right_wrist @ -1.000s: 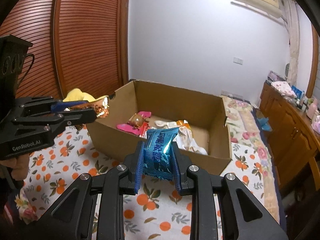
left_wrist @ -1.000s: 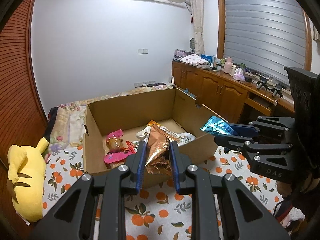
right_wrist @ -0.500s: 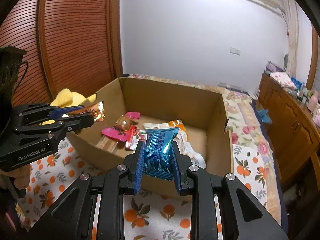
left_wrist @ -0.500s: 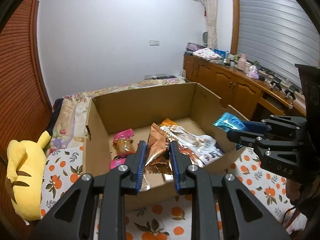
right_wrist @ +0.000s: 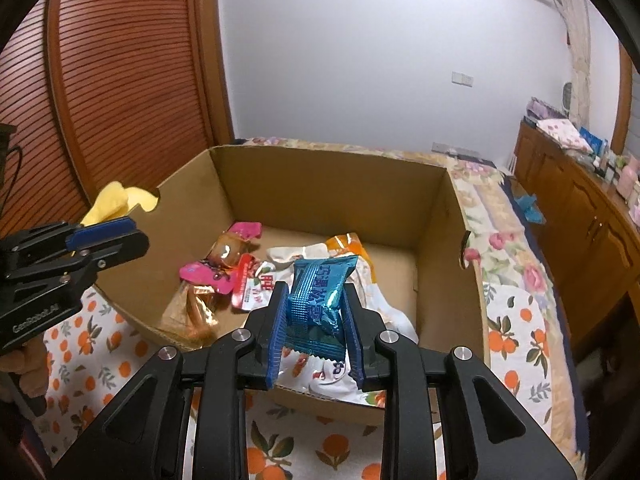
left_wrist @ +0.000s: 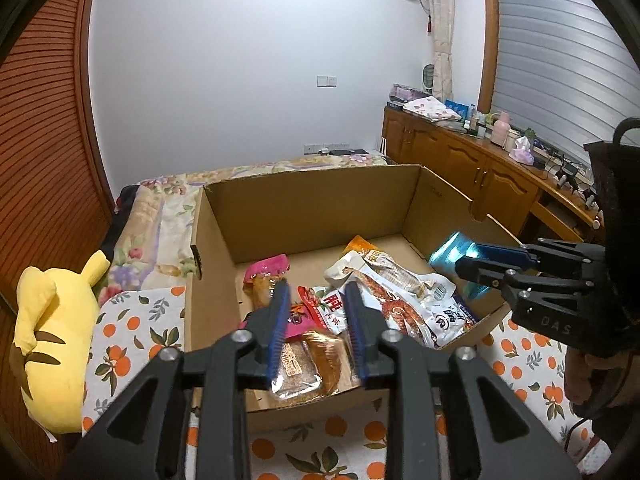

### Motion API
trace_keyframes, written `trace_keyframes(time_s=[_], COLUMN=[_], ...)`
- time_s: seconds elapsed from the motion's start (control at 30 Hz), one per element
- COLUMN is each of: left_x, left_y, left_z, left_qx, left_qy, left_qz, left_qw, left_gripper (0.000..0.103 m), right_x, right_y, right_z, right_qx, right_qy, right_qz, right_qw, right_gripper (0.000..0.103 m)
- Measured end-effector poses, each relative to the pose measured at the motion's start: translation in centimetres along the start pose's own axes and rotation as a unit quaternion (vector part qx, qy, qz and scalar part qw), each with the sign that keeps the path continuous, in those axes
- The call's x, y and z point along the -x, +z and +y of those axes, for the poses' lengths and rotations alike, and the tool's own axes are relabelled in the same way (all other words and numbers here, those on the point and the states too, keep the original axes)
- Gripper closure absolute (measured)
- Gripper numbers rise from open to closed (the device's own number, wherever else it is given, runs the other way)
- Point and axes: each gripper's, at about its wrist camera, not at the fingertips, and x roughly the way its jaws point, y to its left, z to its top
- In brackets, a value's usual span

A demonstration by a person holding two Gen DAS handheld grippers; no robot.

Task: Organize snacks
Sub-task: 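Open the left tool to drop the copper candy while the right tool drops the blue candy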

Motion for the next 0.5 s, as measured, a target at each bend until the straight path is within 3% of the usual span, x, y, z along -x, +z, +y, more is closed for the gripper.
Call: trace_keyframes(time_s=[0.07, 0.2, 0.5], left_x=[0.1, 0.8, 4.3], left_y=[0.0, -0.5, -1.8], left_z=[-0.1, -0.4, -1.3], left_qx=[-0.003, -0.004, -0.009], left_qy=[0.002, 0.005, 0.016], left_qz=[-0.003, -0.008, -0.031], left_qw=[1.0000, 0.9999, 0.9993], left_gripper=[0.064, 0.054, 0.049], right_x=[0.0, 0.4, 4.4], right_y=[-0.1, -0.3, -1.9], right_z=[-0.1, 0.0, 0.9], right_qx=[-0.004, -0.002, -0.006], right_qy=[0.001, -0.001, 0.004], right_qz=[-0.001, -0.005, -0.044], right_qw=[1.000, 1.000, 0.999], right_gripper=[0.067, 0.065, 0.060])
